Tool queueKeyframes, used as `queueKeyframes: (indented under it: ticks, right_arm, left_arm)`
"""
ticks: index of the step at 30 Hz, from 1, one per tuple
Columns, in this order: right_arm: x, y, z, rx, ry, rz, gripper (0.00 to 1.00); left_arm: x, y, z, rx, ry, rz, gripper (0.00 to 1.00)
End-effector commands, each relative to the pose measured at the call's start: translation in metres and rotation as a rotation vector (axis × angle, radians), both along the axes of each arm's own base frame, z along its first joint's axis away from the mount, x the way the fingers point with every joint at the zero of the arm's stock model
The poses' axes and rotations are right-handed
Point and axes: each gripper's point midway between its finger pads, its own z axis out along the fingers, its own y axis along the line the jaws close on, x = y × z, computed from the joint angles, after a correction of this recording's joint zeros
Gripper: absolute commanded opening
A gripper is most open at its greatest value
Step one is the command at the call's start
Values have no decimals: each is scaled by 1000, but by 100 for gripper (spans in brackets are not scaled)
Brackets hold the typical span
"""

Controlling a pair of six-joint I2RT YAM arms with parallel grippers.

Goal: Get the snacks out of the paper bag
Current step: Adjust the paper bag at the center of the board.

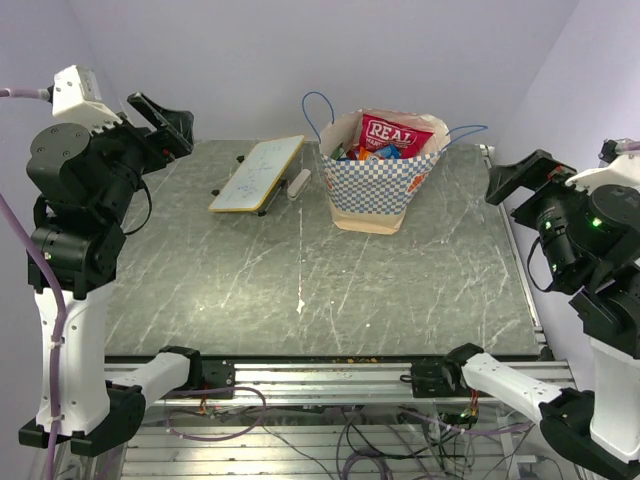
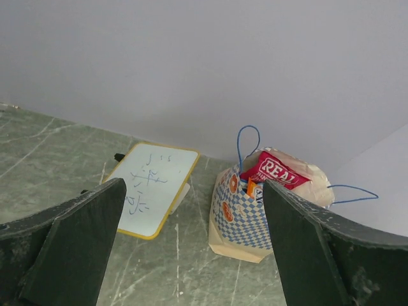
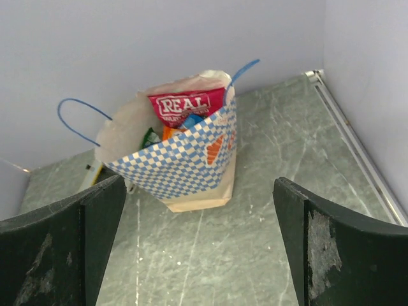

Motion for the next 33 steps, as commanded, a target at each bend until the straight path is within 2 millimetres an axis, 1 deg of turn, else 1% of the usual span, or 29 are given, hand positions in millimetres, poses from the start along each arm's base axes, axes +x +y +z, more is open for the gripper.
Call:
queueKeyframes:
  ticks: [1, 5, 11, 15, 18, 20, 23, 25, 28, 33]
  right_arm:
    - [1, -7, -18, -7, 53, -37, 100]
    - [7, -12, -37, -18, 132, -85, 100]
    - [24, -11, -54, -40, 205, -94, 100]
    - [44, -6, -73, -63, 287, -92, 100]
    - [63, 1, -85, -69, 331, -81, 100]
    - [76, 7, -93, -69, 351, -65, 100]
    - [97, 13, -105, -61, 395, -60, 100]
    - [113, 15, -116, -38, 429, -64, 100]
    - [139, 18, -125, 20, 440, -42, 100]
    - [186, 7, -143, 158, 447, -22, 100]
  left_arm:
    - [-4, 6, -4, -20, 6, 33, 99]
    - [-4, 6, -10, -20, 15, 33, 99]
    - [2, 3, -22, -21, 40, 23, 99]
    - [13, -7, -32, -23, 64, -18, 98]
    - [26, -16, -41, -21, 86, -55, 98]
    - [37, -23, -49, -18, 110, -85, 97]
    - [57, -38, -59, -14, 148, -145, 99]
    - [78, -50, -71, -15, 190, -192, 99]
    - [106, -69, -86, -31, 241, -267, 99]
    - [154, -106, -109, -96, 289, -399, 100]
